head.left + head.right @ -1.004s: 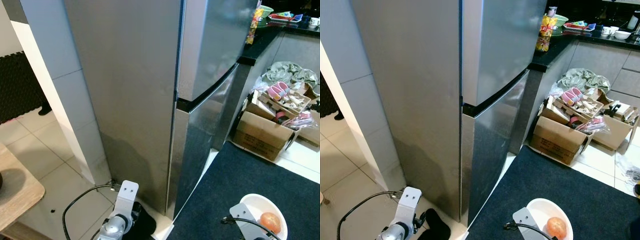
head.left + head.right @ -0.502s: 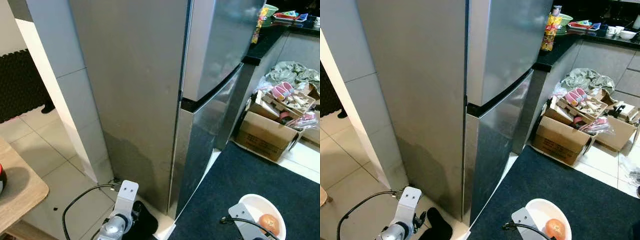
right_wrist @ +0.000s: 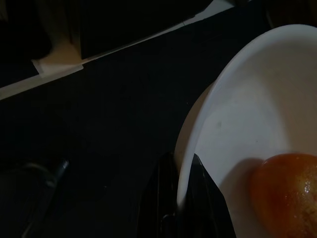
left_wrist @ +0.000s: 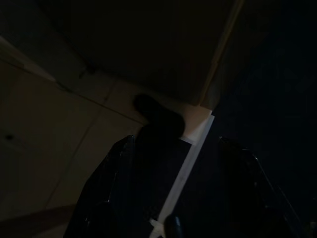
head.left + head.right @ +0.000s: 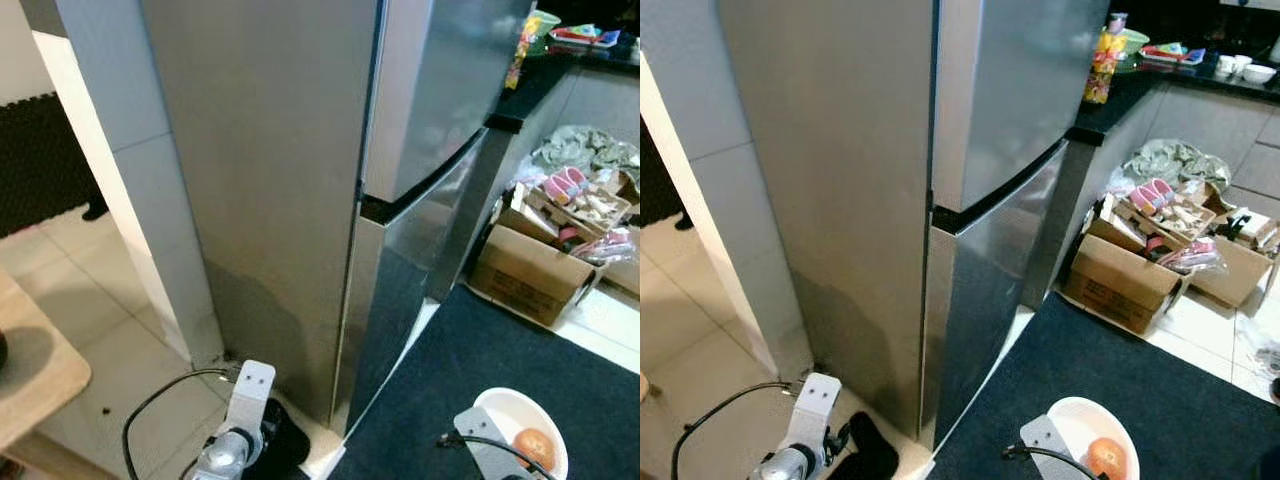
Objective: Restocking fridge
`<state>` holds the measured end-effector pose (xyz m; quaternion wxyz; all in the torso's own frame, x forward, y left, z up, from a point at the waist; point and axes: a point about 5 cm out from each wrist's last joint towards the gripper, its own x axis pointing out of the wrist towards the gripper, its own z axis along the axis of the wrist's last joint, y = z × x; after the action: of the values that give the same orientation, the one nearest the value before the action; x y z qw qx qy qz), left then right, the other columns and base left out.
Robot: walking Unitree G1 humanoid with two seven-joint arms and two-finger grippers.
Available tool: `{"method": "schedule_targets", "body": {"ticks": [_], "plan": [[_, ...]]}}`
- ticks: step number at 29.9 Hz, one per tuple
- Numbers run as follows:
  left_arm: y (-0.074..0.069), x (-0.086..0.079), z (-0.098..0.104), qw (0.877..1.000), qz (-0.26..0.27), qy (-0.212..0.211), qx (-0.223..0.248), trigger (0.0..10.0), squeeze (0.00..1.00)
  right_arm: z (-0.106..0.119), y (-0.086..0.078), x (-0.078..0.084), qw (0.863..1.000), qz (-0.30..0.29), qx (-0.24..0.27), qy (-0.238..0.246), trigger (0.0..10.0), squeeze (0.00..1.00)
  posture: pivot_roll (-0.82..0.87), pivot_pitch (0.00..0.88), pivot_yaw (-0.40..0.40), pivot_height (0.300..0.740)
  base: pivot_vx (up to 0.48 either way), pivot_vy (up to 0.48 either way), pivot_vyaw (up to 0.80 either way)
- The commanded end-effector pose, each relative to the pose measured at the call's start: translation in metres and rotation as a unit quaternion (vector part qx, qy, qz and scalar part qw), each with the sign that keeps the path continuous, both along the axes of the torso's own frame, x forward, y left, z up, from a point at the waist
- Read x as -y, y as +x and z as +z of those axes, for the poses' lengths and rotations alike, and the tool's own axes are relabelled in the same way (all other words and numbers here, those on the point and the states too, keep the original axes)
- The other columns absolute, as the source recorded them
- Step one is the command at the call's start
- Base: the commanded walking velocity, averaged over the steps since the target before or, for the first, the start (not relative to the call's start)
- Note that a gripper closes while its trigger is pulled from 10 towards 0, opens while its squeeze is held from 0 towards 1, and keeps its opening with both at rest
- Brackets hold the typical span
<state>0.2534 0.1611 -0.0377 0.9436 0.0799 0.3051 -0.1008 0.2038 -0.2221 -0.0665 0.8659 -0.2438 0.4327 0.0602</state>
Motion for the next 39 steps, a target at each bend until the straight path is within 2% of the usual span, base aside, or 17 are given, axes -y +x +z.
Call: {"method": "schedule_targets", "body": {"ticks": [1, 11, 15, 24, 29, 39], "plan": [[-0.0034, 0.0021, -0.0031, 1.000, 0.001, -0.005, -0.010, 10.0, 0.00, 0.0023, 0.0010, 0.0061, 1.000, -0.002, 0.006, -0.009, 10.0, 0.00, -0.07, 0.002, -0.030, 0.740, 0.000, -0.480, 0.00], [-0.0025, 0.0021, -0.0026, 1.000, 0.003, -0.009, -0.011, 10.0, 0.00, 0.0022, 0.0005, 0.0067, 1.000, 0.001, 0.006, -0.011, 10.0, 0.00, -0.07, 0.000, -0.033, 0.740, 0.000, -0.480, 0.00], [-0.0017, 0.0009, -0.0026, 0.999, 0.026, -0.039, -0.020, 10.0, 0.00, 0.0027, 0.0013, 0.0067, 1.000, 0.003, 0.007, -0.011, 10.0, 0.00, -0.07, 0.000, -0.035, 0.740, 0.000, 0.240, 0.00], [-0.0022, -0.0009, -0.0029, 0.999, 0.029, -0.034, -0.021, 10.0, 0.00, 0.0032, 0.0021, 0.0070, 1.000, 0.006, 0.007, -0.013, 10.0, 0.00, -0.07, 0.000, -0.038, 0.740, 0.000, 0.427, 0.00], [-0.0028, -0.0024, -0.0030, 1.000, 0.005, 0.001, -0.016, 10.0, 0.00, 0.0031, 0.0021, 0.0066, 1.000, 0.007, 0.007, -0.013, 10.0, 0.00, -0.07, 0.000, -0.038, 0.740, 0.000, 0.000, 0.00], [0.0001, 0.0010, 0.0000, 1.000, -0.022, 0.014, -0.002, 10.0, 0.00, 0.0024, 0.0007, 0.0070, 1.000, 0.003, 0.007, -0.013, 10.0, 0.00, -0.07, 0.000, -0.034, 0.740, 0.000, 0.000, 0.00]]}}
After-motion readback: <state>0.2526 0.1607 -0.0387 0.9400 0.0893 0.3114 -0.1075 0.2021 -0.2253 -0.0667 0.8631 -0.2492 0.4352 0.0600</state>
